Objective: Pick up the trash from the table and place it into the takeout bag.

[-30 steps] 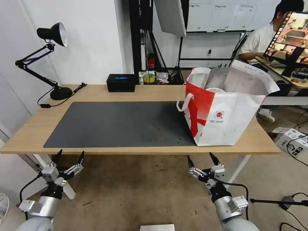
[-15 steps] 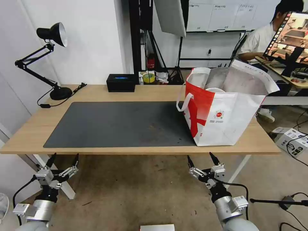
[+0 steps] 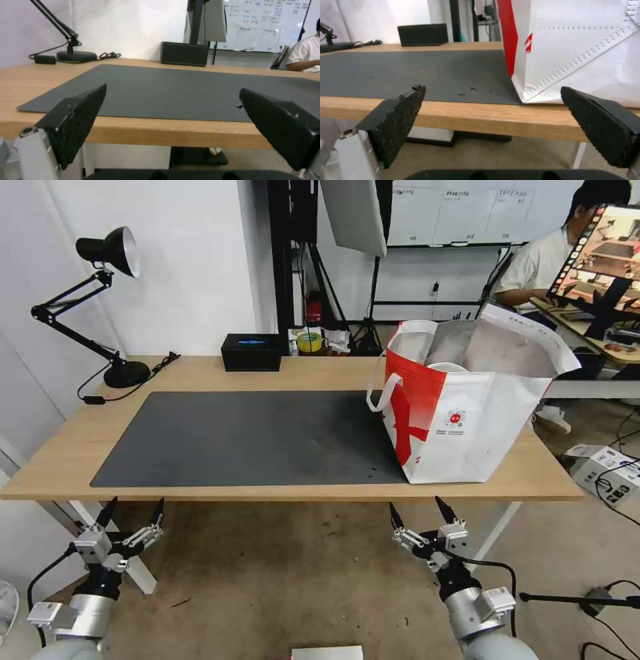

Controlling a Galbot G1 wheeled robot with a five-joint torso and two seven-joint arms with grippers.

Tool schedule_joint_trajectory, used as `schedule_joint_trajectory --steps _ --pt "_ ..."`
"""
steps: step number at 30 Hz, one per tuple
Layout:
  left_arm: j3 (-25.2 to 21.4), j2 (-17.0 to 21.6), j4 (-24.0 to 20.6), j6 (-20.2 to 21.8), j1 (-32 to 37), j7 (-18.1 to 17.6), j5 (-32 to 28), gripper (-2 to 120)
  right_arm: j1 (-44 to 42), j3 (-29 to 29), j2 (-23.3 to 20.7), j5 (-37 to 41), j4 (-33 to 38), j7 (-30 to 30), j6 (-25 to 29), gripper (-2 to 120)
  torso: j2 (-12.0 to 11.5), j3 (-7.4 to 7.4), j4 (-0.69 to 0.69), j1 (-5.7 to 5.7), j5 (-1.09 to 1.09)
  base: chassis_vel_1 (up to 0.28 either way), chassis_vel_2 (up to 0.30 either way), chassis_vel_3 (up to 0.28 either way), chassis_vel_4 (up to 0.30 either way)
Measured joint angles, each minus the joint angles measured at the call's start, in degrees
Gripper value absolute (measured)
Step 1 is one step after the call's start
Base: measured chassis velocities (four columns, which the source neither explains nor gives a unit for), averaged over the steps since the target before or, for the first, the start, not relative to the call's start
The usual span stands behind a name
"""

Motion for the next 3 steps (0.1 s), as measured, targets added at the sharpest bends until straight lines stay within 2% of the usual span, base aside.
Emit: schedule_joint_trajectory --steps 3 --pt "0.0 0.0 0.0 0.0 0.0 0.0 0.0 100 0.0 0.0 0.0 0.0 0.0 0.0 0.0 100 0.0 0.00 0.00 0.00 0.00 0.000 0.000 0.000 0.000"
